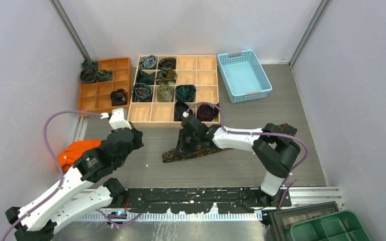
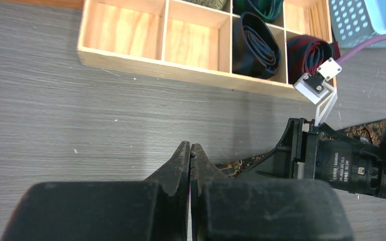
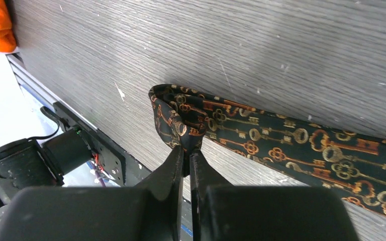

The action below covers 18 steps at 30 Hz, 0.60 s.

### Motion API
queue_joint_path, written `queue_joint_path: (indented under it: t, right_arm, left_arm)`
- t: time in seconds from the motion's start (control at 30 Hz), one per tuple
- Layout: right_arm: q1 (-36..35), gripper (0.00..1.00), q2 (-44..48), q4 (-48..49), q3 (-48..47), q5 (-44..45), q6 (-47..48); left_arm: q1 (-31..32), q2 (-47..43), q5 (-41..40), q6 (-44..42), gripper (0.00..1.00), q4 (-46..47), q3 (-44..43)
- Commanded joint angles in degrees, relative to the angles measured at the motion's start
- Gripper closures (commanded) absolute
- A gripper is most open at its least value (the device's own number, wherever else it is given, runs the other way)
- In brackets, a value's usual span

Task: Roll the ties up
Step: Roll the tie at the center of the board.

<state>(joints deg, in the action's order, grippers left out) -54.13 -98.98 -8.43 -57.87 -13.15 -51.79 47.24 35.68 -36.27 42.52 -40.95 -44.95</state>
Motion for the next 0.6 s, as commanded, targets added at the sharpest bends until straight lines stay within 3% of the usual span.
queue_joint_path:
  t: [0.0, 0.17, 0.27, 0.4, 0.57]
  right_arm:
    - [1.4, 0.99, 5.3, 7.9, 2.7, -3.5, -1.5]
    - [1.9, 0.97, 3.6, 4.8, 3.3, -0.8, 0.8]
    - [1.8, 0.79, 1.9, 1.4, 2.1, 1.8, 2.4]
    - [1.8, 0.75, 0.1, -5.5, -0.9, 7.7, 3.7]
    - [1.8, 0.63, -1.7, -10.9, -3.5, 10.7, 5.5]
  left_arm:
    - [0.0, 3.2, 3.9, -0.5, 1.00, 10.2, 1.9]
    - [0.0, 6.9, 6.2, 0.5, 1.00, 14.2, 5.6]
    - [0.0, 8.7, 7.0, 1.7, 1.00, 15.8, 7.7]
    - [0.0, 9.9, 7.6, 2.9, 1.00, 17.6, 10.4]
    - [0.0, 10.6, 8.9, 4.0, 1.00, 20.0, 13.7]
